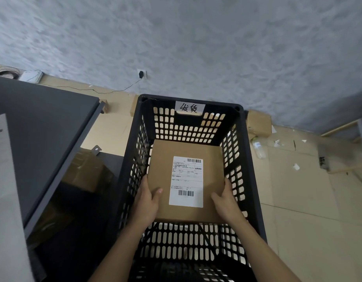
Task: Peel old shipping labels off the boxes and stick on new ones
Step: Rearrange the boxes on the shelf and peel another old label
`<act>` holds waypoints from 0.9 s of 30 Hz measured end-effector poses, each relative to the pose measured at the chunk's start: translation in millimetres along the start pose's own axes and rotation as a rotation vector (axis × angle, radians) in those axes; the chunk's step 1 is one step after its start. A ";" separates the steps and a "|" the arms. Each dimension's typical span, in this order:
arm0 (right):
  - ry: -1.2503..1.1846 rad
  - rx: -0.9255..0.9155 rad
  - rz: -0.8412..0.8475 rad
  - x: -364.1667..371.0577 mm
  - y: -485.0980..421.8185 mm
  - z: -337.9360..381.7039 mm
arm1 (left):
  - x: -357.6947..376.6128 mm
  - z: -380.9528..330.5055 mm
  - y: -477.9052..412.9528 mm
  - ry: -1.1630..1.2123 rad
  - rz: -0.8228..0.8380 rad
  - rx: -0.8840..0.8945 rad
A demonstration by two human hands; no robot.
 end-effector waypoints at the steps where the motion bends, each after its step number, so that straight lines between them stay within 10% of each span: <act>1: 0.001 0.006 0.004 1.4 -0.6 -1.7 | 0.5 1.4 0.2 -0.002 -0.002 -0.003; 14: 0.136 -0.046 -0.082 -6.1 3.9 6.0 | -3.8 -14.7 6.0 -0.079 -0.001 0.010; 27: 0.750 -0.641 -0.337 -61.2 113.5 164.8 | -62.3 -178.9 114.4 -0.524 -0.291 0.557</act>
Point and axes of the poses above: each hand's wrist, its own y-axis away from the middle knuckle, its own x-axis out of the palm, z = x × y, the point moved 9 cm from there along -y, towards the middle knuckle, and after that the axes turned 5 degrees about y, right-handed, at the moved point
